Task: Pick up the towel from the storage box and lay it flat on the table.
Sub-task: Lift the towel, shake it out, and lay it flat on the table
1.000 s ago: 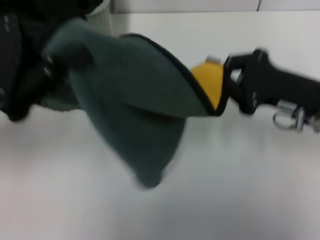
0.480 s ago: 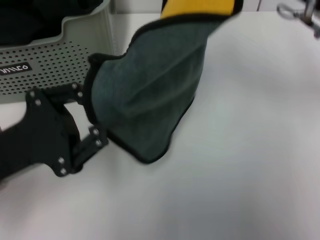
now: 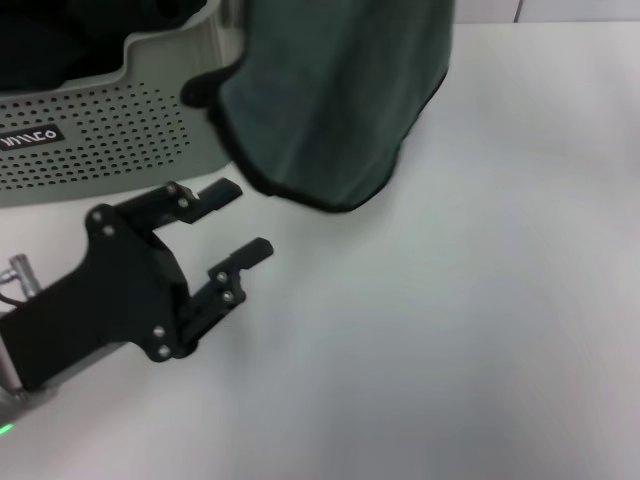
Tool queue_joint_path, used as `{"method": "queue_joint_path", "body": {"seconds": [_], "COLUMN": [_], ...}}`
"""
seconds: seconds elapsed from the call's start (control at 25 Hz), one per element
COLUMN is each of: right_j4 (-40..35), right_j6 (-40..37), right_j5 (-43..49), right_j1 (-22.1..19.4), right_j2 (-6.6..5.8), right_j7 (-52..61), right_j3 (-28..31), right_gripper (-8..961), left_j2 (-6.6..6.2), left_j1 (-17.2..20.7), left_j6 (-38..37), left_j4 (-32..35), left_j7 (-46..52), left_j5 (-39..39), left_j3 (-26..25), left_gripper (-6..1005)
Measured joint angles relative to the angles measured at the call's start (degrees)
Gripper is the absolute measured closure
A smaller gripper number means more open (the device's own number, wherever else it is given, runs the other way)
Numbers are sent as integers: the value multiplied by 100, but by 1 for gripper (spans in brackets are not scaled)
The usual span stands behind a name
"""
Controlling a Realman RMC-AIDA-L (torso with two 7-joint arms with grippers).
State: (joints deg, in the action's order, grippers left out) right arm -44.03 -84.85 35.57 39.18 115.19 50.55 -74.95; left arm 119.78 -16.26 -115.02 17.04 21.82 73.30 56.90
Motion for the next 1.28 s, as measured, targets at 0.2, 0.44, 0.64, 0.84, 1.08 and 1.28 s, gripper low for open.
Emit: {"method": "queue_joint_path", "body": {"seconds": [0.2, 0.44, 0.64, 0.84, 1.08, 1.28], "right_j4": [-449, -916, -893, -792, -788, -909], "right_j6": [-42, -39, 28, 397, 970, 1595], "right_j5": [-48, 311, 423, 437, 441, 389], "right_j1": [-186, -430, -531, -415, -214, -92], "right_j2": [16, 4, 55, 70, 98, 105], "right_j7": [2, 121, 126, -2, -534, -791], "right_j3": [215, 237, 177, -107, -665, -1011], "right_gripper": [942, 942, 942, 942, 942, 942], "left_j2": [9, 40, 51, 55, 72, 72], "left_j1": [-41, -130, -543, -820, -805, -784], "left_j6": [323, 378, 335, 514, 607, 639], "left_j4": [-229, -402, -748, -976, -990, -1127], "left_j7": [-26, -12, 199, 361, 396, 392], "left_j5": [213, -58, -198, -205, -301, -613], "left_j3": [10, -33, -5, -15, -46, -47], "left_gripper": [603, 602, 596, 580, 561, 552]}}
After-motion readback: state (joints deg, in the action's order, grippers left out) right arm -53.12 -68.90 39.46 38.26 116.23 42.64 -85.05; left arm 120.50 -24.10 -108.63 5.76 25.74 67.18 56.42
